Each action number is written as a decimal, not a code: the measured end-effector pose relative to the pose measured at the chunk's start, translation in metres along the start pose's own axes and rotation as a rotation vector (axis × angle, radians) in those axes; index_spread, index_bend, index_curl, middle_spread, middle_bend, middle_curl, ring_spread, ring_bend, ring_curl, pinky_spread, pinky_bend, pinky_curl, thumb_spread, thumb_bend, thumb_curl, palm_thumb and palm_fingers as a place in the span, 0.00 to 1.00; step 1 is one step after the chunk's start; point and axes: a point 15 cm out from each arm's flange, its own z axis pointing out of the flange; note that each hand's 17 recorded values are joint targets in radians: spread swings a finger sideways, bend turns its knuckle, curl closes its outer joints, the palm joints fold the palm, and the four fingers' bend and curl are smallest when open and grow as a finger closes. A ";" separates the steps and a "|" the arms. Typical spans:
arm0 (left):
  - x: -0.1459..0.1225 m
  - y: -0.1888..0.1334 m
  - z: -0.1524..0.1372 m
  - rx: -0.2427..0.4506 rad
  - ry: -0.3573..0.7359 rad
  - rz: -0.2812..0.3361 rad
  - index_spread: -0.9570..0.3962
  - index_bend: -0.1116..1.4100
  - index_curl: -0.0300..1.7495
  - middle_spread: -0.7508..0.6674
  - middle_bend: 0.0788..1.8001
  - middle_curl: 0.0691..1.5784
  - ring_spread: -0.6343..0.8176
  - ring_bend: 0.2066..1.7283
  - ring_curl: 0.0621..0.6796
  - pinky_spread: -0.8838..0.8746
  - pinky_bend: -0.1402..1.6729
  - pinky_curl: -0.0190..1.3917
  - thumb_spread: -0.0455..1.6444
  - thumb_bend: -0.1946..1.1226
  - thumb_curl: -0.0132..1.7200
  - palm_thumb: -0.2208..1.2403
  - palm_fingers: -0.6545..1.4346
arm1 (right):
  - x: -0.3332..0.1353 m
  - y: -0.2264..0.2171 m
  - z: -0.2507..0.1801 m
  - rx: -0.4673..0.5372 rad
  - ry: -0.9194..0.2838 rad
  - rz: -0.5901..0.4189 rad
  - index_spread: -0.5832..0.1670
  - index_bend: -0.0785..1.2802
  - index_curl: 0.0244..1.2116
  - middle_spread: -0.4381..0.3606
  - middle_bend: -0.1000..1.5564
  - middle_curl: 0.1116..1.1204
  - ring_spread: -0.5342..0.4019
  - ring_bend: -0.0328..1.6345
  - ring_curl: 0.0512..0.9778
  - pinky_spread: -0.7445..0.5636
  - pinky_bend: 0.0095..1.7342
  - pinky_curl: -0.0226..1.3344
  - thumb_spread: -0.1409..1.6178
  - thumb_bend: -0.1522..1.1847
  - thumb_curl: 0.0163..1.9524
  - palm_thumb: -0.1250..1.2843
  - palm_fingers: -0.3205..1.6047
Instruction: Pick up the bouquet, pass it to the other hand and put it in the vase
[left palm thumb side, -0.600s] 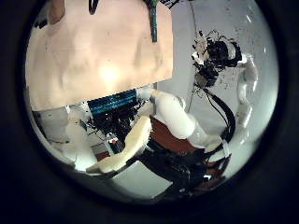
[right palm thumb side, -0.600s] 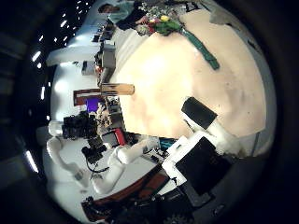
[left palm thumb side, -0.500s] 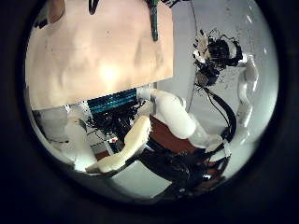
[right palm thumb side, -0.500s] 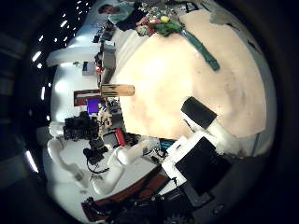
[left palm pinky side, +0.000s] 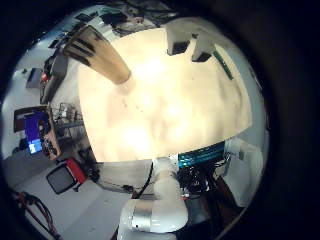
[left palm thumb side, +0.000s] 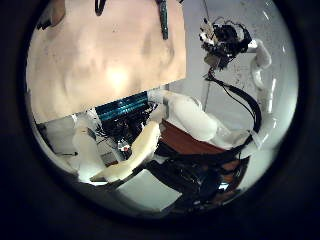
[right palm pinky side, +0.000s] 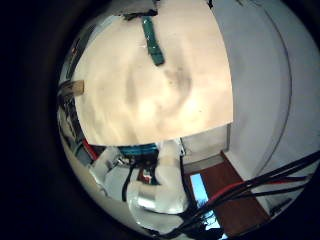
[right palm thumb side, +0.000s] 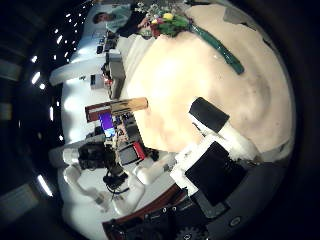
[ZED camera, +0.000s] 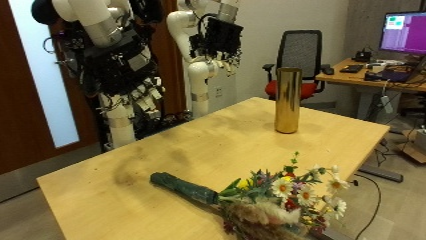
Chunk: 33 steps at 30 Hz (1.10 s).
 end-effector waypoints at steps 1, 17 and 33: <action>-0.001 -0.001 0.001 -0.001 0.000 0.011 0.70 0.17 0.17 0.79 0.11 0.17 0.75 0.31 0.20 0.77 0.30 0.22 0.61 0.13 0.18 0.44 0.34 | -0.001 -0.011 0.003 0.022 0.006 0.018 0.53 0.19 0.27 0.62 0.39 0.25 0.59 0.46 0.10 0.71 0.34 0.08 0.71 0.10 0.20 0.59 0.37; -0.015 -0.016 0.010 -0.039 -0.002 0.029 0.72 0.17 0.17 0.79 0.10 0.17 0.75 0.29 0.20 0.77 0.28 0.23 0.61 0.13 0.18 0.44 0.35 | 0.017 -0.115 0.108 0.050 0.049 0.100 0.56 0.20 0.29 0.62 0.41 0.29 0.53 0.51 0.13 0.64 0.31 0.06 0.72 0.10 0.19 0.51 0.40; -0.015 -0.028 0.009 -0.051 -0.009 0.008 0.73 0.18 0.17 0.78 0.09 0.17 0.75 0.28 0.20 0.77 0.27 0.23 0.61 0.13 0.18 0.44 0.36 | 0.030 -0.159 0.196 -0.041 0.080 0.129 0.61 0.19 0.30 0.61 0.40 0.31 0.51 0.53 0.15 0.63 0.32 0.06 0.69 0.10 0.20 0.58 0.38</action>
